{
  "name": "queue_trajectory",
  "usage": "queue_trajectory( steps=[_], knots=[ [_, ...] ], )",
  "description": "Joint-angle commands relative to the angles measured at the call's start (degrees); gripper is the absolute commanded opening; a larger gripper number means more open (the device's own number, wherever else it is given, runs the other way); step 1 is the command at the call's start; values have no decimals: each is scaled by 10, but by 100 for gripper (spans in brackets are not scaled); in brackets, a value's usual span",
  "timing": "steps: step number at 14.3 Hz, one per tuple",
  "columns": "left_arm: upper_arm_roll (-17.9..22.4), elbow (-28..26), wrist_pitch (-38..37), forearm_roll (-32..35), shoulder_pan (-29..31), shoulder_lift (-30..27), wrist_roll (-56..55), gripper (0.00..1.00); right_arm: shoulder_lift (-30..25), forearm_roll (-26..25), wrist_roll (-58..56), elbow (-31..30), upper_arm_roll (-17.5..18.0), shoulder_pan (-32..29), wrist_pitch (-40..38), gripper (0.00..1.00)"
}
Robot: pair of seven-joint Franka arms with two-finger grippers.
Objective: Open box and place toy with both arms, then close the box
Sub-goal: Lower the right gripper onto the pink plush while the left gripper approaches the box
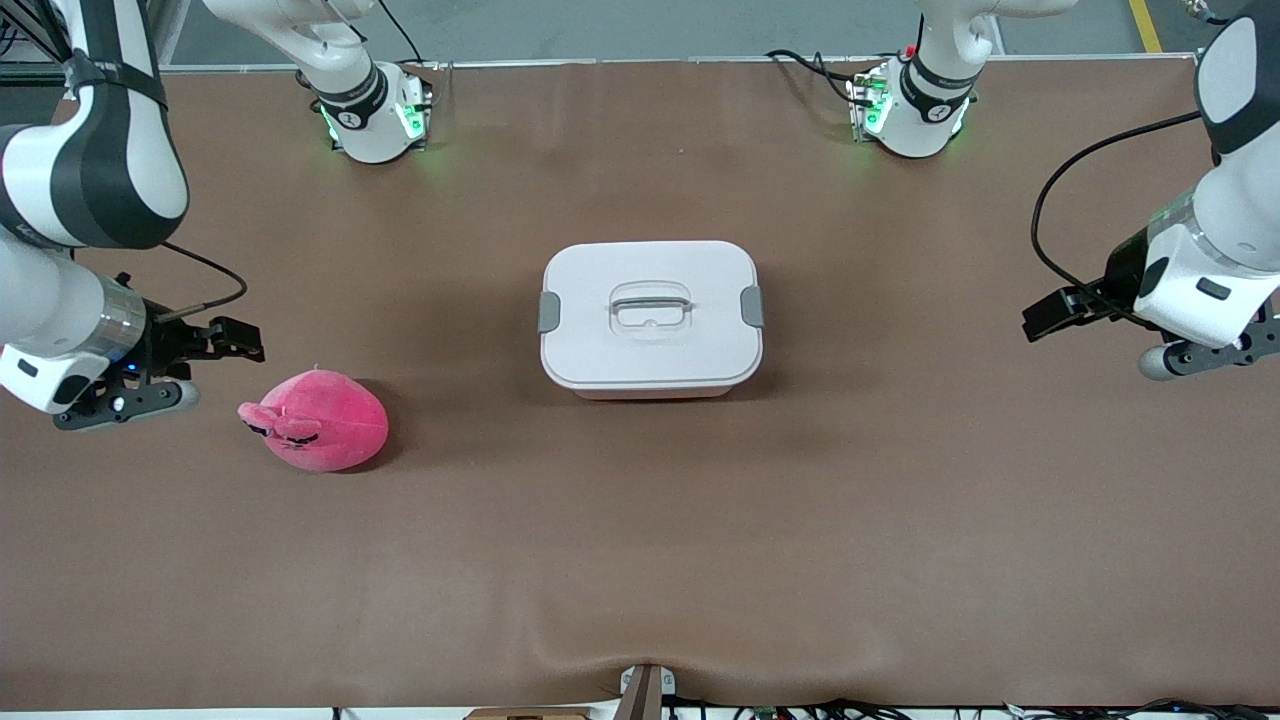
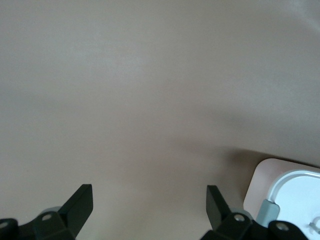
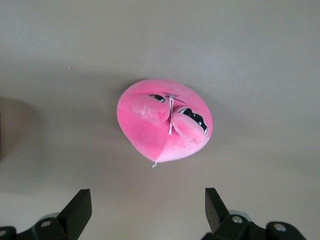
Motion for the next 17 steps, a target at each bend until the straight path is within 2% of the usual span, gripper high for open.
queue_trajectory(
  steps=[1, 10, 14, 17],
  knots=[
    [1, 18, 9, -3, -8, 15, -31, 100, 18, 5, 47, 0, -1, 10, 18, 100],
    [-3, 18, 17, -4, -44, 28, -142, 100, 77, -12, 52, -2, -2, 20, 102, 100],
    [-4, 18, 24, -6, -53, 40, -179, 100, 79, -22, 52, -67, -2, 33, 203, 100],
    [-4, 18, 36, -6, -72, 46, -240, 100, 83, -24, 52, -73, -2, 34, 222, 100]
  ],
)
